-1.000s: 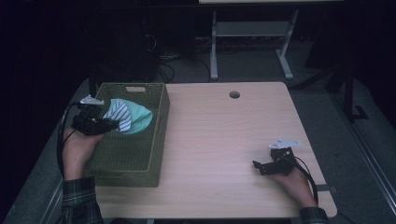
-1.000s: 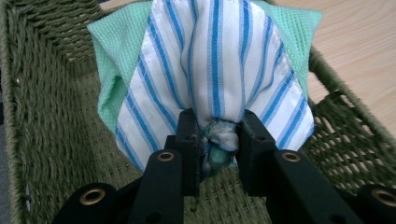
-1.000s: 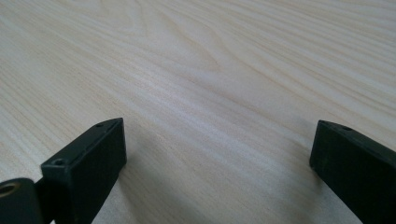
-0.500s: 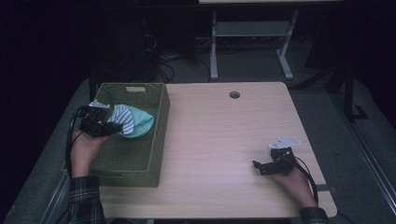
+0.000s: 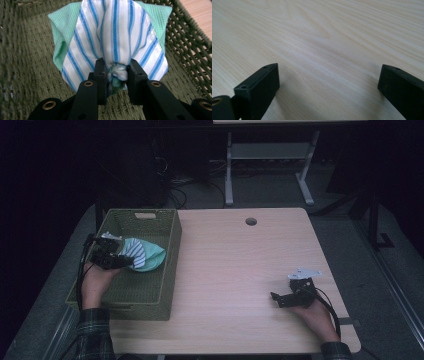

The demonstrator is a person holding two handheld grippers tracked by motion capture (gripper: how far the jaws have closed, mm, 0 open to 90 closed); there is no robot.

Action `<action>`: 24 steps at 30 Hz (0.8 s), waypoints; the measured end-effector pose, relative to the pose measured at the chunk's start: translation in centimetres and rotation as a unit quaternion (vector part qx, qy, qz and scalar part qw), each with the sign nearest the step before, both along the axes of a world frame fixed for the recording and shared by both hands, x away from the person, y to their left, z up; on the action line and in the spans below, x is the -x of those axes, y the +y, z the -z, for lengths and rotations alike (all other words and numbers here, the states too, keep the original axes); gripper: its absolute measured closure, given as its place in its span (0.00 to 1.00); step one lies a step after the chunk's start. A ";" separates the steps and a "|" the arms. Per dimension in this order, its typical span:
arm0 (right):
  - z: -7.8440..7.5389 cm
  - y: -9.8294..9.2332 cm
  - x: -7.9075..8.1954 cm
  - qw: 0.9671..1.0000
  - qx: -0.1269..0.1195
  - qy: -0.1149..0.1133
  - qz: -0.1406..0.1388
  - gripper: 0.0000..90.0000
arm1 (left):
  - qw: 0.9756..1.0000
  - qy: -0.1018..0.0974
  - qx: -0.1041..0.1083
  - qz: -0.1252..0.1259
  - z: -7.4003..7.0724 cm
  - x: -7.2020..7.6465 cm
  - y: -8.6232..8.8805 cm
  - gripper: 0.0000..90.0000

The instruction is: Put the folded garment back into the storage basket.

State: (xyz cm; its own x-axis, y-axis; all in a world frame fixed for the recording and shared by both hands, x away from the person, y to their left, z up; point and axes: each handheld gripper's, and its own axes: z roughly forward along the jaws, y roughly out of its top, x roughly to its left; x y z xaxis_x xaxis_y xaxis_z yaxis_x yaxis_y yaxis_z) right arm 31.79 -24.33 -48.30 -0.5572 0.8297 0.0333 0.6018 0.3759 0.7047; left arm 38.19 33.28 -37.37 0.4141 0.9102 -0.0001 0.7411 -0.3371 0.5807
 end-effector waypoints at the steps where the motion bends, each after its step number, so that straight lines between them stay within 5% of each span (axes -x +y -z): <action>1: 0.0 0.0 0.0 1.000 0.000 0.000 0.000 0.04 | 1.000 0.001 0.001 -0.002 0.2 -0.1 0.0 0.80; 16: 0.0 0.0 0.0 1.000 0.000 0.000 0.000 0.04 | 0.998 0.055 -0.014 0.001 2.5 -0.8 0.0 0.77; 24: 0.0 0.0 0.0 1.000 0.000 0.000 0.000 0.04 | 0.997 0.068 -0.021 0.004 3.1 -1.0 -0.1 0.57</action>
